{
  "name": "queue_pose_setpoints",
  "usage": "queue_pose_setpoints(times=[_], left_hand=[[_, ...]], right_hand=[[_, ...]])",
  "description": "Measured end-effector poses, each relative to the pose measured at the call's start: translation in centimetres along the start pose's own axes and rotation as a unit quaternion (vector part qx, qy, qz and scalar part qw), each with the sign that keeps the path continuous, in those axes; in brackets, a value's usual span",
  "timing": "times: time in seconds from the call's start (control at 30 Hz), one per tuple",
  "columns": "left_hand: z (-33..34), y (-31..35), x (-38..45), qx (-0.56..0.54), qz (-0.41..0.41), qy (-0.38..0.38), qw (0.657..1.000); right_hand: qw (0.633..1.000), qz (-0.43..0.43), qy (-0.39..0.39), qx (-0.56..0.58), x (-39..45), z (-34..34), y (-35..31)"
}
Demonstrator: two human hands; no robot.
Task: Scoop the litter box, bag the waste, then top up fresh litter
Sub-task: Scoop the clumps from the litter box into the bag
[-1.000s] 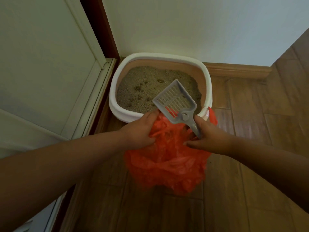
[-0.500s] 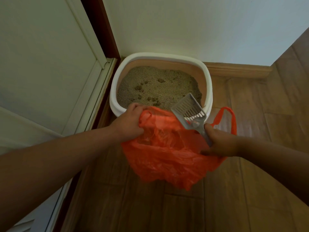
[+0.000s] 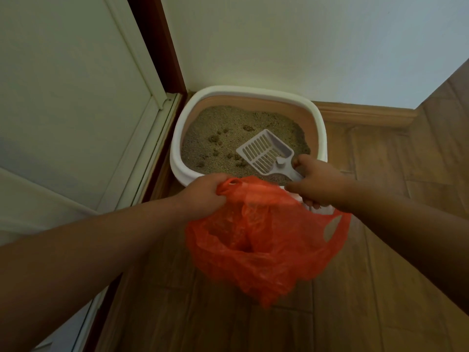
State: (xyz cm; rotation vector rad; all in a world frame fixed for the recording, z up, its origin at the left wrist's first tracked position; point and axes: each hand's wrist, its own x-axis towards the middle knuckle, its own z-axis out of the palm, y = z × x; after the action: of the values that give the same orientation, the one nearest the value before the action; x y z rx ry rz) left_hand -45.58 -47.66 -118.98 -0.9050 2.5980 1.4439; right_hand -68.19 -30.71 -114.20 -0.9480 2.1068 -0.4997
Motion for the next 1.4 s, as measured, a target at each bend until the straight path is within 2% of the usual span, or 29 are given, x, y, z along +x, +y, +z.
queue_pose_setpoints(times=[0.07, 0.2, 0.27, 0.37, 0.43, 0.53, 0.63, 1.0, 1.4], left_hand=[[-0.2, 0.3, 0.3, -0.055, -0.029, 0.015, 0.998], [-0.7, 0.6, 1.0, -0.072, -0.036, 0.015, 0.997], [-0.8, 1.1, 1.3, -0.053, -0.028, 0.002, 0.998], [-0.9, 1.3, 2.2, 0.017, -0.019, 0.006, 1.0], [-0.9, 1.4, 2.6, 0.041, -0.052, 0.018, 0.998], [-0.9, 1.6, 2.9, 0.047, -0.093, -0.011, 0.995], [-0.8, 1.8, 2.5, 0.075, -0.079, -0.029, 0.994], [-3.4, 1.1, 2.6, 0.005, -0.118, 0.004, 0.993], [-3.1, -0.4, 3.5, -0.064, -0.129, 0.033, 0.989]], right_hand=[[1.0, 0.011, -0.007, -0.018, 0.3, -0.3, -1.1], [0.996, -0.001, -0.04, -0.082, 0.4, -1.1, -3.0], [0.989, -0.002, -0.058, -0.138, 1.1, -1.5, -3.2], [0.98, -0.007, -0.025, -0.199, 2.5, -1.1, -3.0], [0.984, -0.006, -0.005, -0.178, 2.9, -0.6, -2.6], [0.989, 0.019, 0.001, -0.149, 2.6, -0.2, -1.9], [0.982, 0.027, -0.013, -0.185, 3.7, -0.4, -1.7], [0.975, 0.027, -0.026, -0.217, 8.1, 1.2, -3.3], [0.979, 0.061, -0.022, -0.192, 10.3, 2.5, -3.9]])
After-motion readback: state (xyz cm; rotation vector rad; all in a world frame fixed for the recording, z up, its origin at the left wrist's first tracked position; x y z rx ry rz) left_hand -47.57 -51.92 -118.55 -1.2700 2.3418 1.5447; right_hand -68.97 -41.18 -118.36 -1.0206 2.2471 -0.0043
